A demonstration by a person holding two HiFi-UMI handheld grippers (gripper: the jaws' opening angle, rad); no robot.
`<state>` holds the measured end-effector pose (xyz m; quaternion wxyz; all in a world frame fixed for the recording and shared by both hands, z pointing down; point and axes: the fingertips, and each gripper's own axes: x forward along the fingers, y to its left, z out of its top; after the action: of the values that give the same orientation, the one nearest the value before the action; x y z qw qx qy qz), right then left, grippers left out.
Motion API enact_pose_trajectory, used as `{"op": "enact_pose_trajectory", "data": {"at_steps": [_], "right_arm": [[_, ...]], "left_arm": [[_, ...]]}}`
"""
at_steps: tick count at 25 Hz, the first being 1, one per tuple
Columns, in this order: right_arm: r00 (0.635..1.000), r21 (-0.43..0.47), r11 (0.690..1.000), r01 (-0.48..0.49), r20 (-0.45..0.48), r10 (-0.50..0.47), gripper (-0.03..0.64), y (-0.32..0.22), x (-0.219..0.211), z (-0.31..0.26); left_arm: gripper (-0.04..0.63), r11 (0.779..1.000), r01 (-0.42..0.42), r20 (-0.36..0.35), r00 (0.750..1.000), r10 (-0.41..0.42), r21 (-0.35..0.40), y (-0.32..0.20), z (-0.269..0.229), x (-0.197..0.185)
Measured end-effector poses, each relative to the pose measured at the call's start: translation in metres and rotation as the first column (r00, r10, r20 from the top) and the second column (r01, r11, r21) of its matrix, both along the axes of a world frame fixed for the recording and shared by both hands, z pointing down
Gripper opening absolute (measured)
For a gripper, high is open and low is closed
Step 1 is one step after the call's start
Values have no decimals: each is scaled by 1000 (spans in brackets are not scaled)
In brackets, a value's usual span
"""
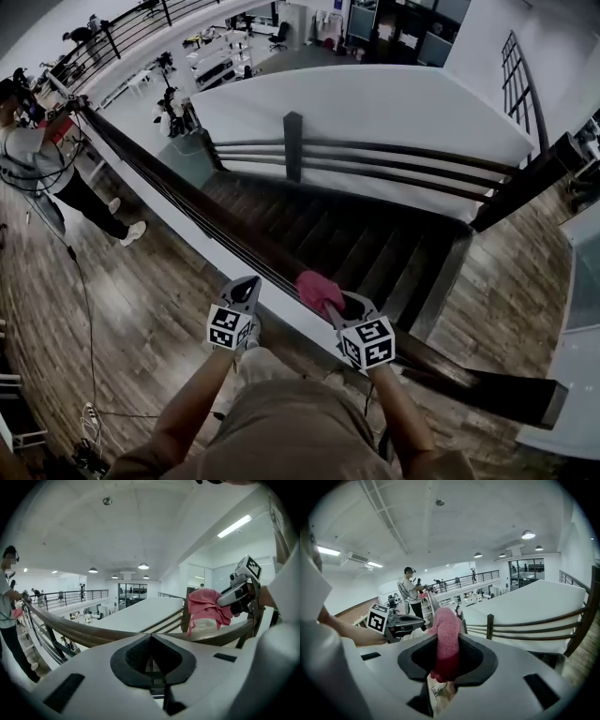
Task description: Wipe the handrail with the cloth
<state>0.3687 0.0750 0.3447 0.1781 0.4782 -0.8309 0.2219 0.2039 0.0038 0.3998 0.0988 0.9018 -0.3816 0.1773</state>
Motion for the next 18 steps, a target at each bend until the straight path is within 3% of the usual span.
{"op": "enact_pose_trajectory", "data": {"at_steps": [4,10,18], "right_arm": [[996,-37,996,81,-33,-82,104,-50,-76,13],[987,-60,989,137,-70,-141,104,-129,-185,15],[990,-25,990,138,-31,-138,104,-185,-278,24]], "left_arm": [[17,996,78,-42,996,-79,-40,-49,14,-63],[17,992,78,-51,995,-83,-94,-113,23,-160],[17,995,88,13,996,-88,-55,-175,19,-273]]}}
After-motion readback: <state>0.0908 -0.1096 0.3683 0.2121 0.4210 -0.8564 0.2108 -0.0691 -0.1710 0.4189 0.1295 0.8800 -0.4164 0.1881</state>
